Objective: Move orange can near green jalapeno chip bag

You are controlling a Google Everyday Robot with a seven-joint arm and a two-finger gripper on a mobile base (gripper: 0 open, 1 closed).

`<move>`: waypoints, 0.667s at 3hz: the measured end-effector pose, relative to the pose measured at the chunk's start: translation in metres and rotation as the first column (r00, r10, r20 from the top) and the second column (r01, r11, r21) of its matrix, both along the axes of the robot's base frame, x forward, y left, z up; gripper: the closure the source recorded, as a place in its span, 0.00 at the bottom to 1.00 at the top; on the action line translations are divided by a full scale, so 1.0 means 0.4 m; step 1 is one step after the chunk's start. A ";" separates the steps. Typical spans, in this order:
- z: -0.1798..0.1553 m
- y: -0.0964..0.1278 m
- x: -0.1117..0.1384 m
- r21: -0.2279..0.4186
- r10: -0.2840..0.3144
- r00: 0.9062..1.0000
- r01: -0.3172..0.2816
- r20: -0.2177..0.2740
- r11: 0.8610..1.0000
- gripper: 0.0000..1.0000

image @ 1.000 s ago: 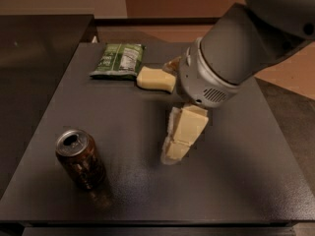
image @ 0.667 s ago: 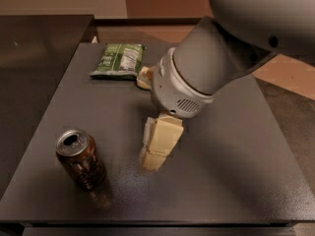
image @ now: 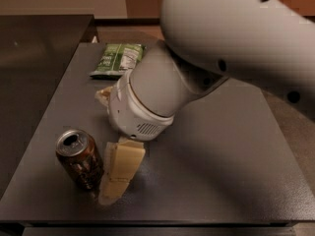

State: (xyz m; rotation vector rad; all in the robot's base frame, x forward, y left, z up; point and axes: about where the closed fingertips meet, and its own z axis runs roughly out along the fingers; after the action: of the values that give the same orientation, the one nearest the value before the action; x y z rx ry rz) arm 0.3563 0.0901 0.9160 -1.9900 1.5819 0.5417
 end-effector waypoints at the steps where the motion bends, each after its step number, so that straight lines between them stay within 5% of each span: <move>1: -0.027 0.066 -0.019 0.019 0.051 0.999 -0.051 -0.017 0.999 0.00; 2: -0.047 0.098 -0.021 0.036 0.072 0.997 -0.071 -0.034 0.997 0.00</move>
Offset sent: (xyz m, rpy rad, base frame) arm -0.0052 0.0525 -0.0327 0.0575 0.0702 0.0930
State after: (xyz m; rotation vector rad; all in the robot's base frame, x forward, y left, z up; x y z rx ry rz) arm 0.3479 0.1295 0.8972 -2.0282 1.5160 0.6308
